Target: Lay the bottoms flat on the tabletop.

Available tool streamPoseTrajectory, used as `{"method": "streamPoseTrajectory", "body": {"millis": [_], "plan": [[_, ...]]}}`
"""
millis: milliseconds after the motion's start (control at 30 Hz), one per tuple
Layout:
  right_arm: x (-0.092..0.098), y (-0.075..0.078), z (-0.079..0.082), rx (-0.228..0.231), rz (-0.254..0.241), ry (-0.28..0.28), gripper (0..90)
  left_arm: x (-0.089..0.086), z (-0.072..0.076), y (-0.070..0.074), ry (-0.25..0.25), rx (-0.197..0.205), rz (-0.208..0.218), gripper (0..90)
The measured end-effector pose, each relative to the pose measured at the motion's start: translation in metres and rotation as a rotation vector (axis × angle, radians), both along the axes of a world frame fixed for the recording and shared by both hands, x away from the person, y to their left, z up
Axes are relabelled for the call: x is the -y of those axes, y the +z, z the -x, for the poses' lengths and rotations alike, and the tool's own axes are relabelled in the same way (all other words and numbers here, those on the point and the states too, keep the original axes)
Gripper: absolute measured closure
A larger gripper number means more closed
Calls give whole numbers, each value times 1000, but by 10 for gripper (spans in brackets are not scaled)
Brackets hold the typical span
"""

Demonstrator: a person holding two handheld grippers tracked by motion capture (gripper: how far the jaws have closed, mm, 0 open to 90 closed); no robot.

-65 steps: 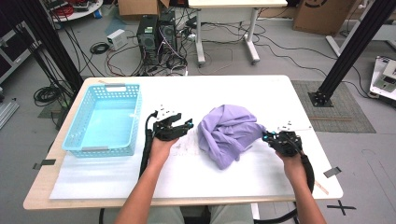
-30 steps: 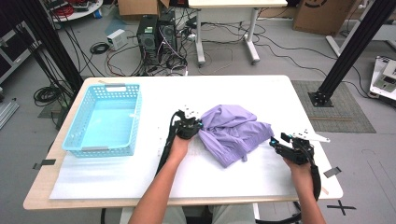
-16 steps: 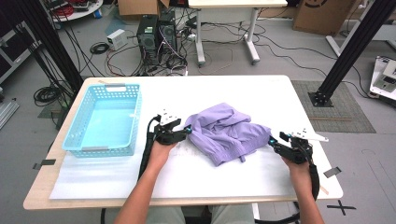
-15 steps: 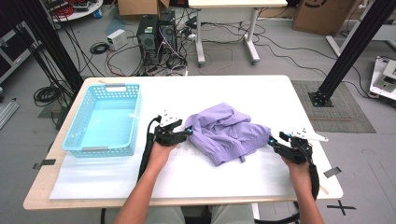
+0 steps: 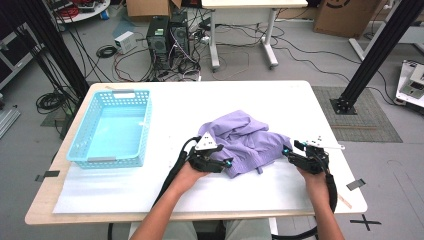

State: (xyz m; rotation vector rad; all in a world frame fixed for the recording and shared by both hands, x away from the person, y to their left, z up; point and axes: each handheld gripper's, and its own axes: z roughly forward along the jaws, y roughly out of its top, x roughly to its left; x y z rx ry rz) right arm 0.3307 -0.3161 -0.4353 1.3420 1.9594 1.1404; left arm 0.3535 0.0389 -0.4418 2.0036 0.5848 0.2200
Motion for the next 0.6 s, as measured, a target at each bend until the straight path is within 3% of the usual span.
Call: {"method": "streamPoseTrajectory", "body": {"millis": [100, 167, 233, 333, 433, 600], "plan": [[1, -1, 0, -4, -2, -2, 479, 9, 0, -3, -37, -21, -52, 358], [1, 0, 0, -5, -4, -3, 479, 16, 1, -6, -56, -26, -111, 360], [1, 0, 0, -5, -5, -3, 479, 23, 3, -8, -77, -13, -160, 388], [1, 0, 0, -4, -6, -5, 480, 24, 3, -8, -99, -37, -143, 498], [1, 0, 0, -7, -6, -5, 479, 25, 5, -8, -131, -45, -133, 682], [0, 0, -1, -1, -5, -1, 479, 24, 4, -7, -112, -44, -126, 774]]}}
